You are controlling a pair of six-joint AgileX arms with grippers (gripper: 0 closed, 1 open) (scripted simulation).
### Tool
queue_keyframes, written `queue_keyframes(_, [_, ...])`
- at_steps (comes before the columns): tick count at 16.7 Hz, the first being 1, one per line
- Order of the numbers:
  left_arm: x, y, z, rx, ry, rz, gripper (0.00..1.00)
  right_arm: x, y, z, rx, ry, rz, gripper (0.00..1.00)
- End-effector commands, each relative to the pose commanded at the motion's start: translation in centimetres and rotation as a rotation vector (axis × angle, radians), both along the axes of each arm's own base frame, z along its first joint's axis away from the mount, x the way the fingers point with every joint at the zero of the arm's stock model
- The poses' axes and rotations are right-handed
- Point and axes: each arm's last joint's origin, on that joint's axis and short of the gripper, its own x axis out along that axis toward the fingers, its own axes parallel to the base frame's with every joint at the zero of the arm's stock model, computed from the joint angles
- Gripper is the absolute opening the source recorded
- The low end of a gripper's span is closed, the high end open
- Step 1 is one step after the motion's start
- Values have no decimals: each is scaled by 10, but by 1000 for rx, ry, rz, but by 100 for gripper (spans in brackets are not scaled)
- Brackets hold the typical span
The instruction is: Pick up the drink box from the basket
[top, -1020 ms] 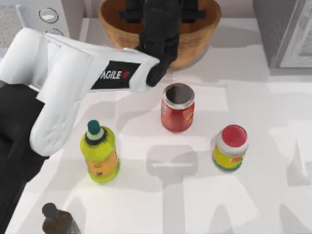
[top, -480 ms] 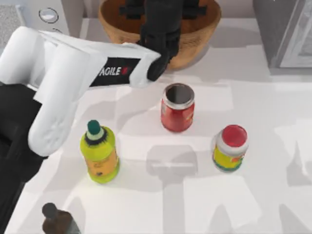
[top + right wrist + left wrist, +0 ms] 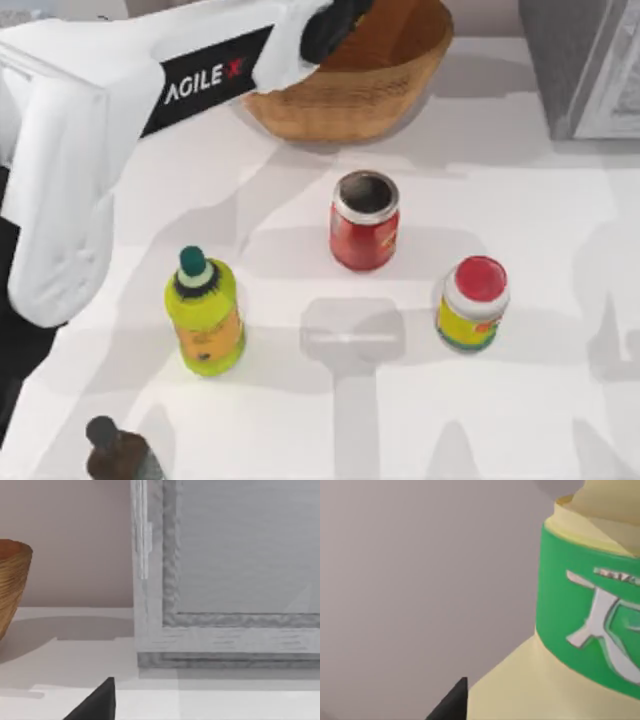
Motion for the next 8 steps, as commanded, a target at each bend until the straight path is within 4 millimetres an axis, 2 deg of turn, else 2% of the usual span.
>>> queue_keyframes(2, [-2, 2, 21, 0, -1, 0, 0, 0, 0, 0, 0, 0, 0, 100])
queue_keyframes(4, [-4, 3, 32, 0, -2, 0, 0, 0, 0, 0, 0, 0, 0, 100])
queue_keyframes(8, [-3, 3, 30, 3, 0, 2, 0, 0, 0, 0, 0, 0, 0, 100])
